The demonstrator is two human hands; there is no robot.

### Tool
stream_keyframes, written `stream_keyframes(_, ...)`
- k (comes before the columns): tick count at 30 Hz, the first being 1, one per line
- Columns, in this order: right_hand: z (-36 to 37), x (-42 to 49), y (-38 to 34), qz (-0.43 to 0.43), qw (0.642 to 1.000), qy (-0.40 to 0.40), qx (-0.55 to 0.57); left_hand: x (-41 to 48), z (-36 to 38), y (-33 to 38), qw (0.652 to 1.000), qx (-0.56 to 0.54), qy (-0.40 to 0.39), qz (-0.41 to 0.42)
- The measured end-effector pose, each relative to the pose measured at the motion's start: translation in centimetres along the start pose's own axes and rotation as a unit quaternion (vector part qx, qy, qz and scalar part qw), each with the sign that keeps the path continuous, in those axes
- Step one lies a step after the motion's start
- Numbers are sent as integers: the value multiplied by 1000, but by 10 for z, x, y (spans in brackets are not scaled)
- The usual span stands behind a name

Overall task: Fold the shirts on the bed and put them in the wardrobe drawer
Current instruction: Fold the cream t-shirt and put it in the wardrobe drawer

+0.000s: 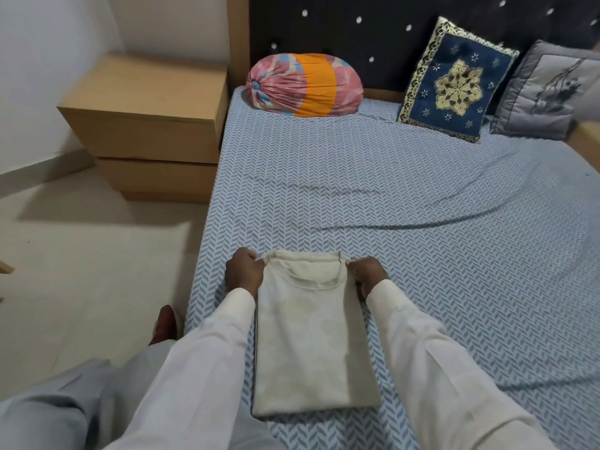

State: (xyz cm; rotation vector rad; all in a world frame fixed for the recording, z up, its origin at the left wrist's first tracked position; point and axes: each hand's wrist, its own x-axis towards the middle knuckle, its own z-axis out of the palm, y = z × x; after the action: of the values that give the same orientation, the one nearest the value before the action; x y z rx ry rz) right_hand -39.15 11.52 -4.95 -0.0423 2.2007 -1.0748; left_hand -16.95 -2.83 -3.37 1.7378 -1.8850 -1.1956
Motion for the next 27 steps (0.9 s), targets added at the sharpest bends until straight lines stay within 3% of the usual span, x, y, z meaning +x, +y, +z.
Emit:
stream_keyframes(5, -13, -22, 17, 12, 998, -24, 52, -6, -12, -10, 998, 56, -20, 15)
stream_keyframes(11, -51, -78, 66, -32, 972, -147, -181, -70, -33, -31, 969, 159, -191, -4)
stream_keyframes(15, -74, -126, 88, 31, 951, -235, -196, -119, -46, -41, 941, 187, -281, -32)
stream_keyframes(18, -84, -150, 107, 49, 942, -255, -214, -148, -48, -47, 926, 184, -328, -24)
stream_keyframes(24, -90, -179, 136, 59, 960, -261, -82, -173, -33, -56, 900, 327, -287, 7)
stream_keyframes(27, -98, -186, 134, 25, 973, -201, -108, -177, -33, -57, 889, 376, -260, 15)
